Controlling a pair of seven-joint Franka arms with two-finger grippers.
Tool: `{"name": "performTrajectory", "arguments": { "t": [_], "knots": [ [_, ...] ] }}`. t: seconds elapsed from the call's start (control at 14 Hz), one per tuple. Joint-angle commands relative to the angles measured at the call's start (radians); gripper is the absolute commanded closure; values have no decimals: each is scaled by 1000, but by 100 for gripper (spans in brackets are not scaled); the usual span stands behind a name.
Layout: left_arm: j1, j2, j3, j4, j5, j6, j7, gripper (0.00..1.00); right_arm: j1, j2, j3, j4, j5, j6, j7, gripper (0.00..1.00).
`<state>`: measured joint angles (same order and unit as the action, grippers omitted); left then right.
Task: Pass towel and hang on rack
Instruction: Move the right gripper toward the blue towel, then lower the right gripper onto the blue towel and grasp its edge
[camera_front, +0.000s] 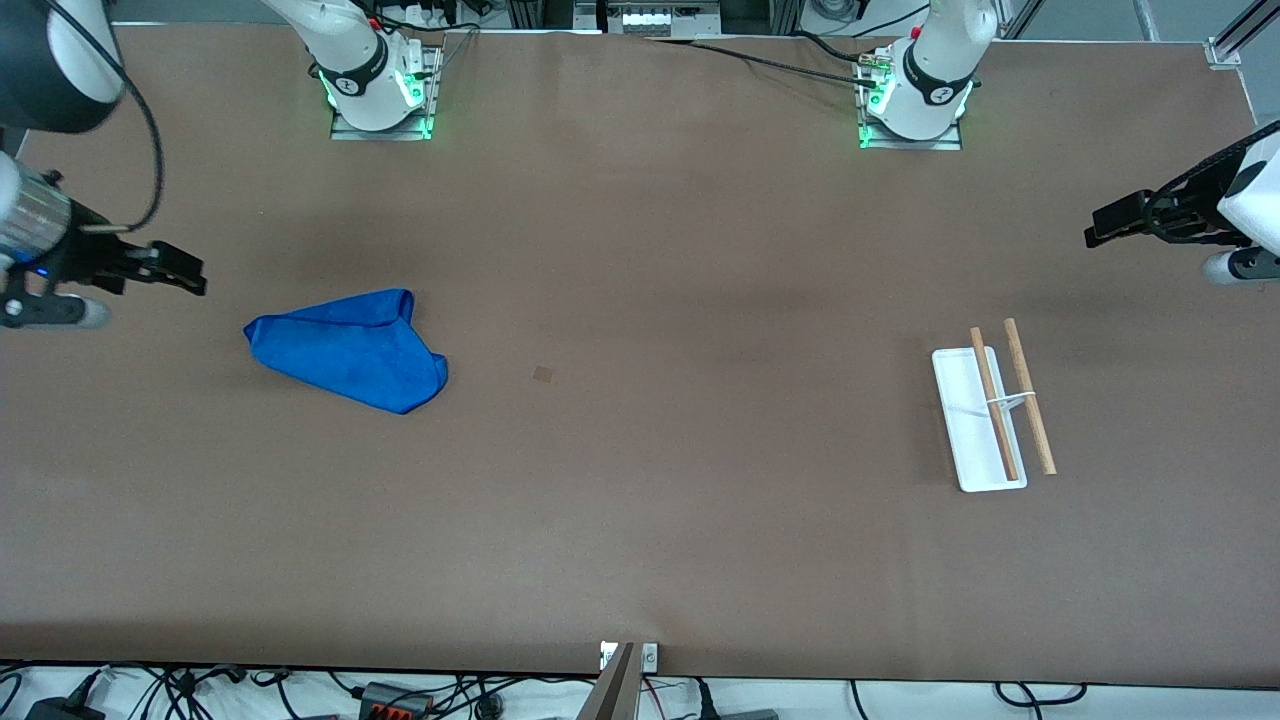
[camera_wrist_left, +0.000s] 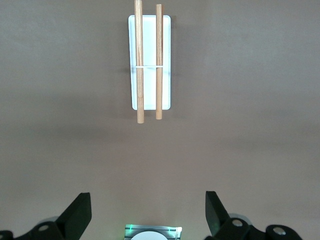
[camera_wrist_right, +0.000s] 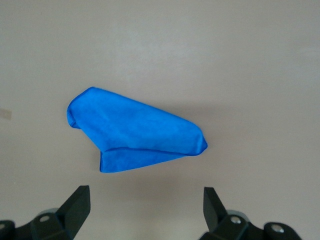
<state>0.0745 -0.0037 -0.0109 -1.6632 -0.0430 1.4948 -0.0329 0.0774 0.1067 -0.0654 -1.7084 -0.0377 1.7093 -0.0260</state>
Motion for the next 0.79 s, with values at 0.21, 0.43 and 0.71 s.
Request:
{"name": "performTrajectory", "arguments": {
  "t": [0.21, 0.43, 0.71],
  "knots": [
    [5, 14, -1, 33, -12, -22, -4, 0, 71, 129, -4, 10, -2, -7, 5, 0],
    [5, 14, -3, 33, -12, -22, -1, 0, 101, 206, -4, 12, 25, 9, 61, 0],
    [5, 14, -3, 33, -12, -22, -4, 0, 116, 313, -4, 9, 107, 32, 126, 0]
  ]
}}
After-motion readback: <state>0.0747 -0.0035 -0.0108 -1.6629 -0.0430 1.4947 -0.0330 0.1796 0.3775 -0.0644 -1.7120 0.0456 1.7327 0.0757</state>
